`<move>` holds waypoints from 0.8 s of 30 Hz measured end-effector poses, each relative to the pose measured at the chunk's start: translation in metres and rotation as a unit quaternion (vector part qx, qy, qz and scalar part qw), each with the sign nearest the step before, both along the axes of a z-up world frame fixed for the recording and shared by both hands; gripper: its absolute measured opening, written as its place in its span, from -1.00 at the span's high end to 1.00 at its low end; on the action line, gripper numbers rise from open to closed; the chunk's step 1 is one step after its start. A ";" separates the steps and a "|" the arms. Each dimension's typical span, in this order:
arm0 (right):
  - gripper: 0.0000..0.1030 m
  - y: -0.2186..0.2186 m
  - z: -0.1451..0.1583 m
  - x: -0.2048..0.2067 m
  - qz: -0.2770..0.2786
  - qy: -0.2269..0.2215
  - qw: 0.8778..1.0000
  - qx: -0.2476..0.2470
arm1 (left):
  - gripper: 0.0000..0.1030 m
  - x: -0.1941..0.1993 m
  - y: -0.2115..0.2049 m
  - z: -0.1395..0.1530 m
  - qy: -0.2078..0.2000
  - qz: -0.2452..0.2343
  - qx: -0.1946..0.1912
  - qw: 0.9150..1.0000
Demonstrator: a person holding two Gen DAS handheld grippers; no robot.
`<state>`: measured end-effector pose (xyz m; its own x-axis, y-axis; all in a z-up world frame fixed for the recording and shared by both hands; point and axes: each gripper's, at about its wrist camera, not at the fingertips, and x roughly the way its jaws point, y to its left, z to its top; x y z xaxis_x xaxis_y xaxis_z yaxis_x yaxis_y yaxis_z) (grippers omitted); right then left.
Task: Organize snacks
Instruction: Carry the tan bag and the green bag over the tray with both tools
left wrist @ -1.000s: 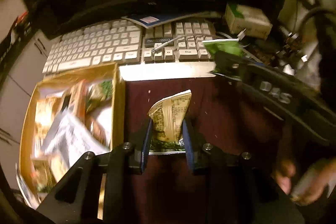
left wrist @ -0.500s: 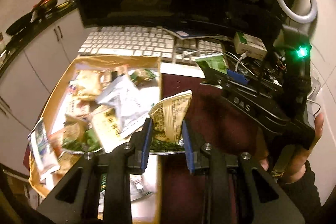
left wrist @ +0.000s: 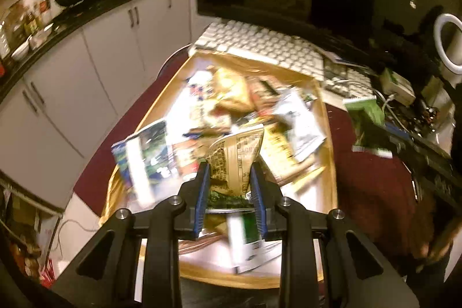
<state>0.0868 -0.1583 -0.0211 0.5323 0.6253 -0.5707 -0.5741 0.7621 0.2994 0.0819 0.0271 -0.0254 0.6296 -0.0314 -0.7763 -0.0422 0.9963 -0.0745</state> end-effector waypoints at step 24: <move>-0.06 0.090 -0.014 -0.020 -0.038 -0.048 0.983 -0.172 | -0.18 -0.017 0.027 -0.006 -0.034 0.034 -0.005 0.999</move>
